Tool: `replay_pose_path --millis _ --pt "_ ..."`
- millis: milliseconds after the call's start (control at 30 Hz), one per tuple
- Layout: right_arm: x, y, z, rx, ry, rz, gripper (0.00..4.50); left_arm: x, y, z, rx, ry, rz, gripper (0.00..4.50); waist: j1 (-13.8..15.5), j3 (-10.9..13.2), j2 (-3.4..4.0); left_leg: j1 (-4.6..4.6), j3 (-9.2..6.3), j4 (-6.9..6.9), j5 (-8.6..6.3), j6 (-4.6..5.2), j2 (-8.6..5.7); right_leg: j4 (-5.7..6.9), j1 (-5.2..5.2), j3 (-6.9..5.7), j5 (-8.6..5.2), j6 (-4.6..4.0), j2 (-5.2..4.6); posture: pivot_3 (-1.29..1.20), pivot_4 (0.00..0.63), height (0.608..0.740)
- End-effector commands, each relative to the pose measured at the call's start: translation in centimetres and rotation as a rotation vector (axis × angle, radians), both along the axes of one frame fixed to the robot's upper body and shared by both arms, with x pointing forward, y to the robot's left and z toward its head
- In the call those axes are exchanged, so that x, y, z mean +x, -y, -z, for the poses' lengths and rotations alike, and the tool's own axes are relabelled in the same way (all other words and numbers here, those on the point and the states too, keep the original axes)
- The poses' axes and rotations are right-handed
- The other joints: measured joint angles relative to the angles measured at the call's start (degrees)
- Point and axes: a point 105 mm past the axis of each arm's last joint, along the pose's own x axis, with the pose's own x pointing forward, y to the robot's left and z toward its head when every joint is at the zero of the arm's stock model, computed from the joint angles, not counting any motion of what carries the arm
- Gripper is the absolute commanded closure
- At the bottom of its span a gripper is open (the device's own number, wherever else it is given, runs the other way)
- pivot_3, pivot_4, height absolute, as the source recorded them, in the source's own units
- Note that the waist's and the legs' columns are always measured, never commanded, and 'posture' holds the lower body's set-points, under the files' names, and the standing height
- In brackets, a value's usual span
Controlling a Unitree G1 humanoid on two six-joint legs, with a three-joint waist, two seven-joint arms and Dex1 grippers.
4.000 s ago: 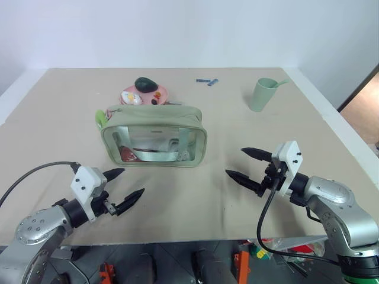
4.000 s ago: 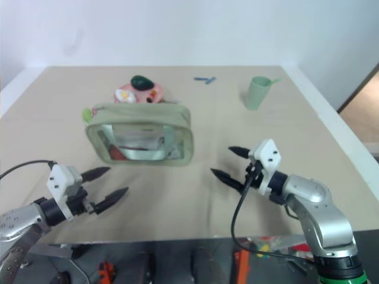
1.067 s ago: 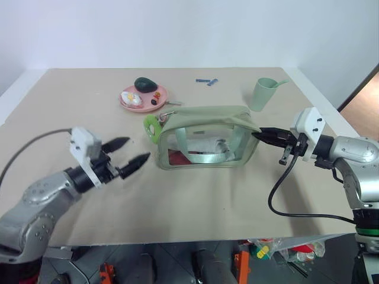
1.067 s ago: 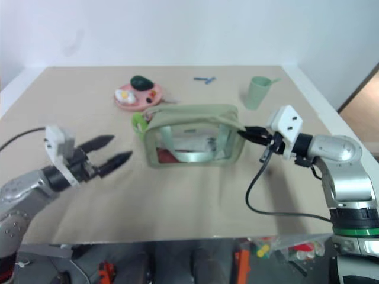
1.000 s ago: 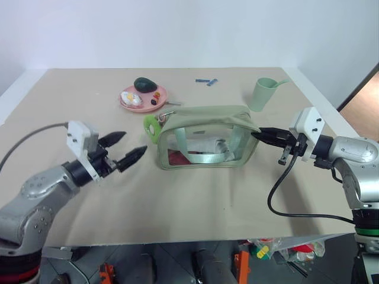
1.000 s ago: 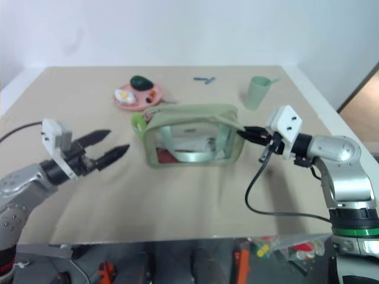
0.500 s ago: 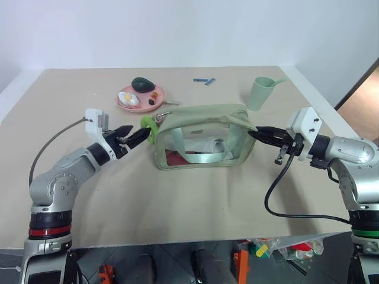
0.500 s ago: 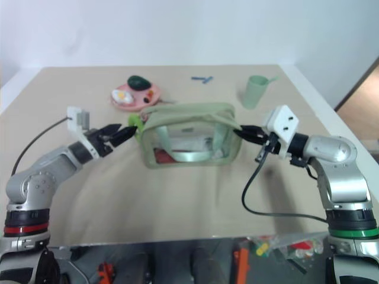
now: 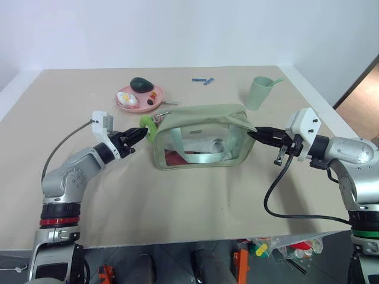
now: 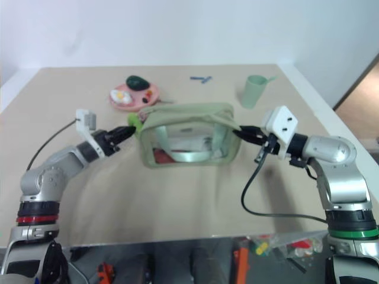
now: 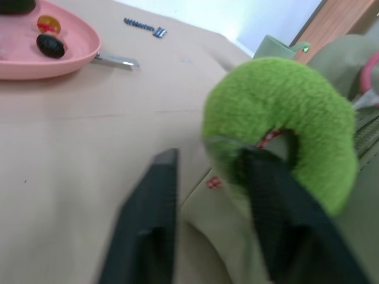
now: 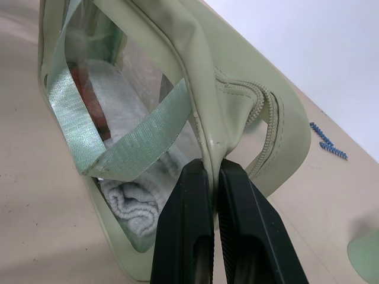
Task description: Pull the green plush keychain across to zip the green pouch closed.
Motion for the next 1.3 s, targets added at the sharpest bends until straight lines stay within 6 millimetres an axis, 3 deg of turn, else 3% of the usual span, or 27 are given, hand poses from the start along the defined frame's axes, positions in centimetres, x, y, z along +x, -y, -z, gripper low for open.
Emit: replay_pose_path --millis 33,67,267,433,600,867,1100,1233,1267,1300 --pt "-0.4 -0.6 -0.8 -0.012 0.042 -0.029 4.50 0.0 0.2 -2.1 -0.019 0.087 0.011 4.20 0.00 0.00 0.00 0.00 0.00 0.01 0.00 0.00 -0.01 0.00 0.00 0.00 0.00 0.01 0.00 0.00 0.150 0.740" --pt "-0.4 -0.6 -0.8 -0.012 0.042 -0.029 4.50 -0.1 0.3 -2.3 -0.020 0.097 0.013 4.49 0.00 0.00 0.00 0.00 0.00 0.01 0.00 0.00 -0.01 0.00 0.00 0.00 0.01 0.02 -0.01 0.00 0.150 0.740" --pt "-0.3 -0.4 -0.7 -0.018 0.040 -0.027 4.50 -0.8 1.3 -4.7 -0.023 0.171 0.066 4.49 -0.01 0.00 0.00 -0.01 -0.01 0.01 0.00 -0.01 0.00 0.00 0.00 0.00 0.01 0.02 0.00 0.00 0.150 0.740" --pt "-0.3 -0.2 -0.7 -0.022 0.040 -0.024 4.50 -2.8 3.5 -9.9 -0.029 0.297 0.203 4.49 0.01 0.02 -0.03 -0.06 -0.04 0.02 0.02 -0.04 -0.03 0.00 -0.01 -0.01 0.03 0.06 -0.02 0.00 0.150 0.740" --pt "-0.3 -0.1 -0.4 -0.027 0.037 -0.024 4.50 -3.6 5.9 -12.4 -0.010 0.348 0.299 4.49 -0.03 0.02 -0.02 -0.04 -0.02 0.02 0.03 -0.05 -0.07 -0.01 0.01 0.03 0.02 0.09 -0.04 0.00 0.150 0.740" --pt "-0.3 -0.1 -0.3 -0.029 0.041 -0.022 4.50 -3.4 8.8 -11.4 0.054 0.326 0.382 4.49 -0.04 0.02 -0.02 -0.03 -0.04 0.01 0.08 -0.13 -0.08 0.00 0.01 0.04 0.03 0.11 -0.03 0.00 0.150 0.740" --pt "-0.4 0.0 -0.4 -0.030 0.047 -0.014 4.50 -2.3 8.7 -9.5 0.142 0.270 0.354 4.49 -0.03 0.02 -0.02 -0.03 -0.05 0.01 0.08 -0.14 -0.08 0.00 0.01 0.03 0.03 0.10 -0.02 0.00 0.150 0.740" --pt "-0.4 0.0 -0.4 -0.031 0.049 -0.013 4.50 -1.8 8.4 -9.5 0.132 0.259 0.335 4.49 -0.03 0.02 -0.02 -0.03 -0.05 0.02 0.09 -0.14 -0.08 0.00 0.01 0.04 0.03 0.11 -0.03 0.00 0.150 0.740" --pt "-0.4 0.0 -0.4 -0.032 0.050 -0.013 4.50 -1.7 8.3 -9.4 0.142 0.259 0.331 3.79 -0.03 0.02 -0.02 -0.03 -0.05 0.02 0.09 -0.14 -0.08 0.00 0.01 0.03 0.04 0.11 -0.03 0.00 0.150 0.740" --pt "-0.4 0.0 -0.4 -0.032 0.051 -0.014 4.50 -1.7 8.3 -9.3 0.157 0.258 0.328 3.51 -0.03 0.02 -0.02 -0.03 -0.05 0.02 0.09 -0.14 -0.08 0.00 0.01 0.03 0.03 0.11 -0.03 0.00 0.150 0.740"
